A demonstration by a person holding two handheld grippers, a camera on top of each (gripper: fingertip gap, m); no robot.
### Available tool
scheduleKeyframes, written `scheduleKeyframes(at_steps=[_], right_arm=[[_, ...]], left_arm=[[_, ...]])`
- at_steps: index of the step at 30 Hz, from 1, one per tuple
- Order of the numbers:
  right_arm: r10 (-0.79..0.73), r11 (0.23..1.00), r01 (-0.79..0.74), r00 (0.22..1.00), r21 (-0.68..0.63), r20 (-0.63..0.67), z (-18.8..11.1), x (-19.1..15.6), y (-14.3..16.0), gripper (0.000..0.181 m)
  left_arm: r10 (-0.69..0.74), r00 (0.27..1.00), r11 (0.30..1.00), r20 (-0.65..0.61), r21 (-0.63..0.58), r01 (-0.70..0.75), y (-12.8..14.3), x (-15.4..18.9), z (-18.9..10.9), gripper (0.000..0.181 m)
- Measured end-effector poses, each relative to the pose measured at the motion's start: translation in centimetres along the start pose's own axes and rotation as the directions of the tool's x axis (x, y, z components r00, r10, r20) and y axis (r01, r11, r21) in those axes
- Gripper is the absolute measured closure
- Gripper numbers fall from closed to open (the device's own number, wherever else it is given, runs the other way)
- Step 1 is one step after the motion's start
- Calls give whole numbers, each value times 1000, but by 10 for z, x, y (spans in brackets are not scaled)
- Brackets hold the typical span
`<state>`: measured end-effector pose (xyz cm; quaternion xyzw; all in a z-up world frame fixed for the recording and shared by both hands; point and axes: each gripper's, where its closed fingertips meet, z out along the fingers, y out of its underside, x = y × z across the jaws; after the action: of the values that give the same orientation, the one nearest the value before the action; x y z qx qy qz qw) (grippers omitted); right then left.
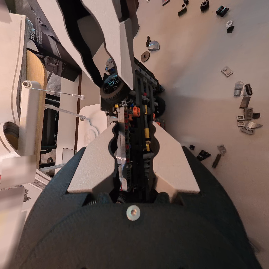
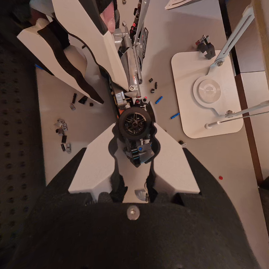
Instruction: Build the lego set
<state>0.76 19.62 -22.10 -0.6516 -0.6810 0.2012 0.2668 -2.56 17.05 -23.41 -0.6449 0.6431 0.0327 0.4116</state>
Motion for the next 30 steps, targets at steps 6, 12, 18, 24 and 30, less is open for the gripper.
scheduleKeyframes(at_steps=[6,12,18,24,30], right_arm=[[-18,999,18,1000,-39,-2,0,0,1,140],[-27,997,27,1000,-76,6,0,0,1,140],[-36,994,37,999,-99,21,0,1,-1,140],[-13,995,18,998,-98,56,1,-1,-2,140],[32,999,-33,998,5,61,-1,-1,0,139]], left_arm=[[59,996,995,70,79,-64,-28,-10,-10,124],[156,986,987,52,24,-157,-30,-3,7,117],[164,986,986,31,-9,-164,-24,2,16,117],[163,986,987,32,-24,-162,-22,4,19,119],[188,981,982,48,-18,-187,-27,4,20,119]])
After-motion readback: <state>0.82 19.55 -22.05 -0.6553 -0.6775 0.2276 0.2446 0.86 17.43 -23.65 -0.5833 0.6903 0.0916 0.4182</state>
